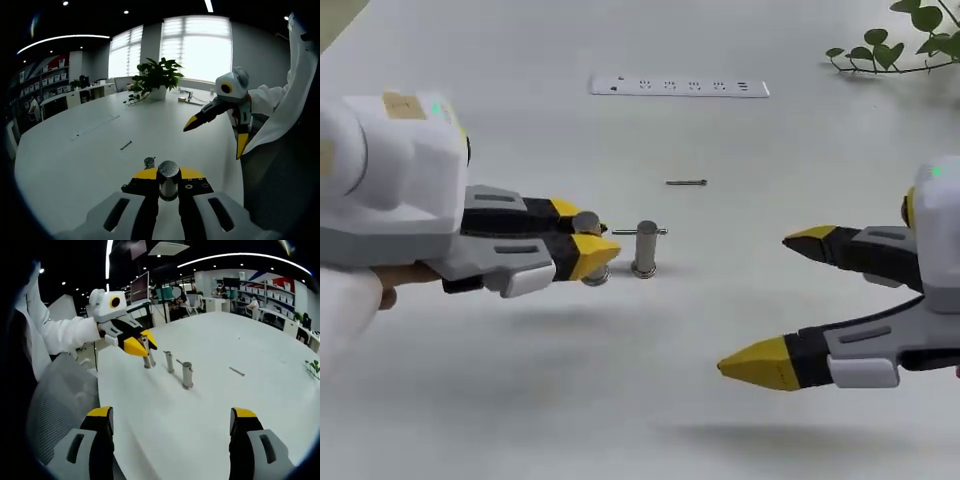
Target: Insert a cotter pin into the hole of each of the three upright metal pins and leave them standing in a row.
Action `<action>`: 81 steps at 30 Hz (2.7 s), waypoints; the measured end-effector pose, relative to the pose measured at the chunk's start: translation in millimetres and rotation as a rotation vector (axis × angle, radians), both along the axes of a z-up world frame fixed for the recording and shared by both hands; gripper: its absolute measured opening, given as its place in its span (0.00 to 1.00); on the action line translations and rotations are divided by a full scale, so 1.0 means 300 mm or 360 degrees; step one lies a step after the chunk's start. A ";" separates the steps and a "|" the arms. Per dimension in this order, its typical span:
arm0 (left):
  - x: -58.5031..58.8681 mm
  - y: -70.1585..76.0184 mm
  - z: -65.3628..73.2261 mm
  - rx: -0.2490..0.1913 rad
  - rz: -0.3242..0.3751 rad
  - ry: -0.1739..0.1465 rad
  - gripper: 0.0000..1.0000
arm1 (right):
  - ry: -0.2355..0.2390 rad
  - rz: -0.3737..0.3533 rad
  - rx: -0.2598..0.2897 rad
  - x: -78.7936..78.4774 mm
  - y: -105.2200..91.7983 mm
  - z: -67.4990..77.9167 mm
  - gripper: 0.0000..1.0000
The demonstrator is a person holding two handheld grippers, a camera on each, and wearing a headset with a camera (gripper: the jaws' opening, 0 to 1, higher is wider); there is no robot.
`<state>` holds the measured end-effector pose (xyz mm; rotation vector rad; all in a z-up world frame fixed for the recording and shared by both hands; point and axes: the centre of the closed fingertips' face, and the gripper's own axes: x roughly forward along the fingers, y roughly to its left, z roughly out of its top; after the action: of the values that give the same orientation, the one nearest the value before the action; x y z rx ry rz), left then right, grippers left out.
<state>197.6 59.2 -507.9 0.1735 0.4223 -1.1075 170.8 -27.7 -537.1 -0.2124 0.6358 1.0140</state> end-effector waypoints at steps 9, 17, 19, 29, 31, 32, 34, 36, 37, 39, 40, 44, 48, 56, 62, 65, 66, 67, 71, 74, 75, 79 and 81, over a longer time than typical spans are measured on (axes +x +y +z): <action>-0.010 -0.023 -0.079 0.0041 -0.0057 0.0036 0.10 | -0.0001 0.0008 0.0003 -0.011 0.005 -0.001 0.95; -0.008 -0.040 -0.128 0.0081 -0.0064 0.0038 0.10 | 0.0011 0.0008 0.0003 -0.026 0.007 -0.009 0.94; -0.005 -0.041 -0.138 0.0093 -0.0061 0.0043 0.10 | 0.0015 0.0008 0.0006 -0.027 0.010 -0.010 0.94; -0.008 -0.052 -0.177 0.0118 -0.0064 0.0057 0.10 | 0.0033 0.0018 0.0015 -0.033 0.022 -0.018 0.94; -0.008 -0.053 -0.183 0.0129 -0.0058 0.0060 0.10 | 0.0036 0.0014 0.0016 -0.034 0.021 -0.019 0.94; -0.008 -0.053 -0.185 0.0136 -0.0060 0.0052 0.10 | 0.0034 0.0012 0.0020 -0.033 0.021 -0.018 0.95; -0.008 -0.055 -0.189 0.0139 -0.0060 0.0050 0.10 | 0.0037 0.0012 0.0026 -0.033 0.022 -0.017 0.94; -0.008 -0.057 -0.192 0.0142 -0.0063 0.0045 0.10 | 0.0038 0.0016 0.0022 -0.034 0.023 -0.019 0.94; -0.008 -0.058 -0.194 0.0143 -0.0061 0.0048 0.10 | 0.0040 0.0018 0.0020 -0.034 0.024 -0.020 0.94; -0.009 -0.060 -0.198 0.0141 -0.0062 0.0046 0.10 | 0.0043 0.0022 0.0020 -0.035 0.026 -0.022 0.94; -0.009 -0.061 -0.200 0.0143 -0.0063 0.0043 0.10 | 0.0044 0.0023 0.0019 -0.036 0.027 -0.023 0.94; -0.011 -0.066 -0.205 0.0151 -0.0083 0.0017 0.10 | 0.0050 0.0029 0.0020 -0.040 0.030 -0.026 0.94; -0.012 -0.068 -0.213 0.0152 -0.0087 0.0022 0.10 | 0.0050 0.0023 0.0022 -0.039 0.031 -0.026 0.94; -0.016 -0.070 -0.231 0.0153 -0.0081 0.0054 0.10 | 0.0052 0.0018 0.0018 -0.037 0.024 -0.027 0.93; -0.013 -0.073 -0.232 0.0153 -0.0095 0.0034 0.10 | 0.0061 0.0024 0.0019 -0.042 0.028 -0.032 0.93; -0.012 -0.073 -0.233 0.0142 -0.0090 0.0031 0.10 | 0.0064 0.0030 0.0022 -0.044 0.032 -0.034 0.93; -0.012 -0.072 -0.233 0.0140 -0.0085 0.0029 0.11 | 0.0064 0.0030 0.0022 -0.045 0.033 -0.035 0.93; -0.012 -0.072 -0.234 0.0140 -0.0085 0.0026 0.11 | 0.0064 0.0032 0.0021 -0.045 0.033 -0.036 0.93; -0.016 -0.073 -0.234 0.0127 -0.0091 0.0013 0.11 | 0.0066 0.0034 0.0024 -0.047 0.033 -0.037 0.93; -0.016 -0.072 -0.232 0.0115 -0.0078 0.0030 0.11 | 0.0066 0.0034 0.0021 -0.048 0.032 -0.038 0.93; -0.016 -0.070 -0.230 0.0118 -0.0078 0.0028 0.11 | 0.0067 0.0034 0.0023 -0.049 0.032 -0.039 0.93; -0.020 -0.061 -0.217 0.0115 -0.0066 0.0046 0.17 | 0.0067 0.0034 0.0024 -0.051 0.032 -0.039 0.93; -0.026 -0.050 -0.213 0.0111 -0.0059 0.0072 0.24 | 0.0067 0.0035 0.0024 -0.053 0.032 -0.039 0.93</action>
<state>189.7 44.1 -571.6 0.2187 0.5004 -1.1355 155.0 -18.0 -549.0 -0.1857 0.6651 1.0462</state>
